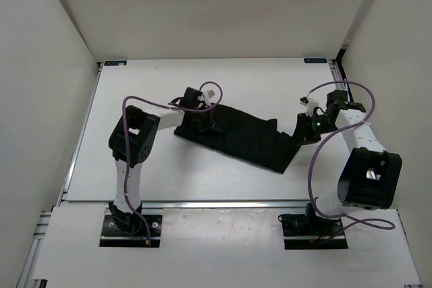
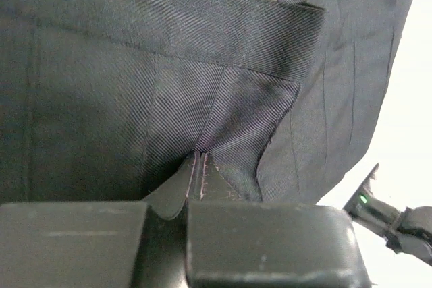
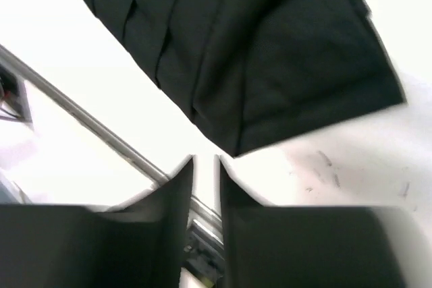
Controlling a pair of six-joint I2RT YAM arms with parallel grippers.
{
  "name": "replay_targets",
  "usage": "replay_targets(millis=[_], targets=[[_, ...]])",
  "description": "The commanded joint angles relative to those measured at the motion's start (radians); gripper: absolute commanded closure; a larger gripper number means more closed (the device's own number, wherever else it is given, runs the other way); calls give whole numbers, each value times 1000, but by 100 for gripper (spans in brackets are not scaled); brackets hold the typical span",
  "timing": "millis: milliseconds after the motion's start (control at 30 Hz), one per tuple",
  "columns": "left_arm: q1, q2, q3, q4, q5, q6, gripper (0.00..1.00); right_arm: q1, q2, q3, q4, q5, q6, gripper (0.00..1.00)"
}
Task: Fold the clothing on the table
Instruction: Fold the skirt
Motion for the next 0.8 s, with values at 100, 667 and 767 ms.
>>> replay_targets(millis=[100,667,767], targets=[[-50,-195,76,-100,-129,191,88,-216,-38,-130,63,-249,222,41],[-177,-91,83,-234,-152,324,64,-102,-211,-589,463,-64,833,1],[-160,-71,106,-240,-169,324,64,-68,-239,-615,511,17,893,1]])
